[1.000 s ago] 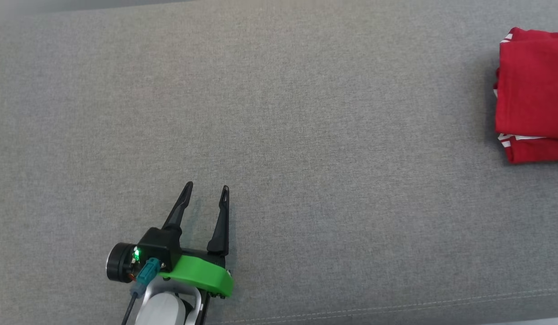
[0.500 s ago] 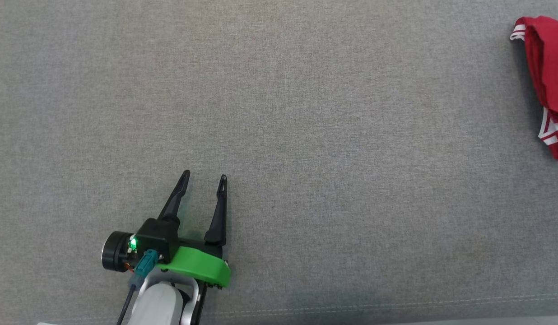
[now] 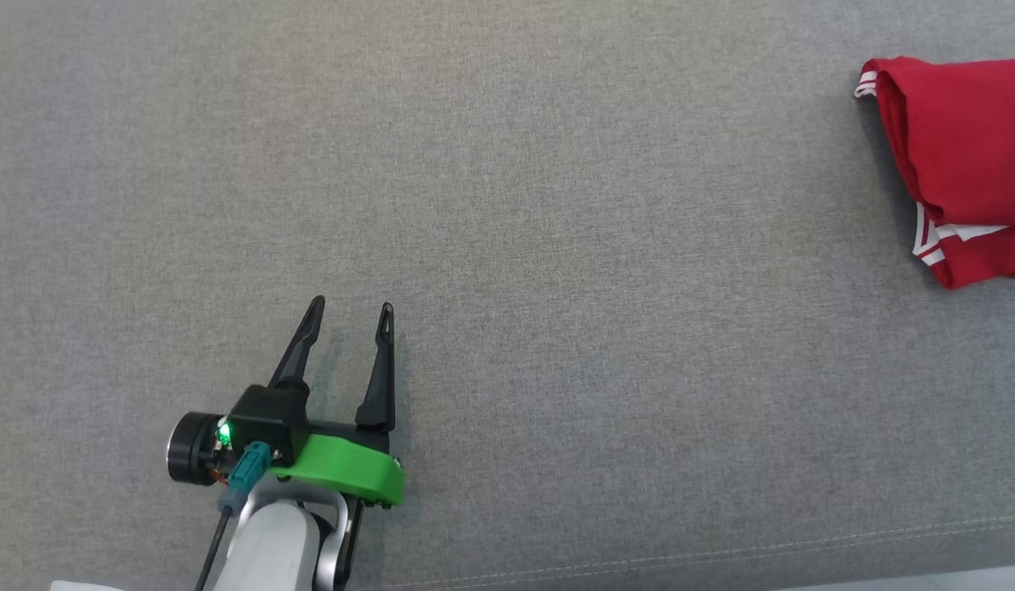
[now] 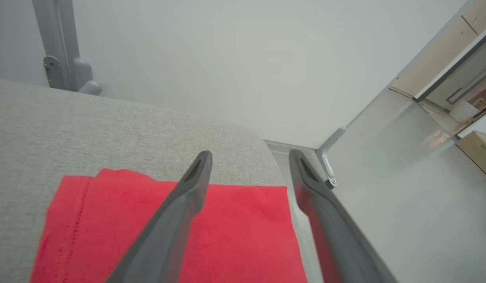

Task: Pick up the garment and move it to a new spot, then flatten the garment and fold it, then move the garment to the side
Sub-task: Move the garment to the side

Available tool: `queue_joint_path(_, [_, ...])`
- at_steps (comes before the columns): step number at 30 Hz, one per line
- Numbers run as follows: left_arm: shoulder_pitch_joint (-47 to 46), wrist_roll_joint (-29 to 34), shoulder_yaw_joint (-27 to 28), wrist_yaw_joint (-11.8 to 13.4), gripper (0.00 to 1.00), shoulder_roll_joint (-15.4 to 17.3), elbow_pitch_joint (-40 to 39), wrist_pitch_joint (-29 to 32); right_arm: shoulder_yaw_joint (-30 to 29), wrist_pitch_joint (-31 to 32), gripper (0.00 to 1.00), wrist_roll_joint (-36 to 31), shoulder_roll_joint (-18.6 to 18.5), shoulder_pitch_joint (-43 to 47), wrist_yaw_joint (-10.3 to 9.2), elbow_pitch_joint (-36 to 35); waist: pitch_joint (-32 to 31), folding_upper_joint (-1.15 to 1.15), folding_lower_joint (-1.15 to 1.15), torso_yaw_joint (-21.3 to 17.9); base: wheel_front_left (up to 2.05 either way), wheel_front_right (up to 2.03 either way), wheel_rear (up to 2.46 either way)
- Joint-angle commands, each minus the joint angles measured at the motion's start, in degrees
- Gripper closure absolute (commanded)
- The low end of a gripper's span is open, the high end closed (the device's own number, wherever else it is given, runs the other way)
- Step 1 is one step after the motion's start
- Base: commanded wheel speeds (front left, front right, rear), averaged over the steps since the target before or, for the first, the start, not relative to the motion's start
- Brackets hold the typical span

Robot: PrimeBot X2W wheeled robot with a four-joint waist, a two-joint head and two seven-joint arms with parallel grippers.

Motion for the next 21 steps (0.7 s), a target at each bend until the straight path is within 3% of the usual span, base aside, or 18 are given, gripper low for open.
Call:
queue_joint_path(1, [-0.9,-0.4,0.6,0.8,0.00,0.2,0.2,-0.1,1.7,-2.0,0.00,1.9,1.2,0.2,-0.10,-1.2,-3.6,0.00,0.00,-1.2,0.00,0.00,0.00])
queue_joint_path(11, [1.0,-4.0,2.8,3.5,0.00,0.2,1.4,-0.1,12.0,-5.3,0.00,13.3,5.2,9.7,-0.10,-11.9,-12.7,0.00,0.00,-2.8,0.00,0.00,0.00])
queue_joint_path(21, [4.8,-8.2,3.3,5.4,0.00,0.2,2.3,-0.1,13.1,-4.2,0.00,19.4,10.3,26.4,-0.10,-25.0,-19.6,0.00,0.00,-2.3,0.00,0.00,0.00])
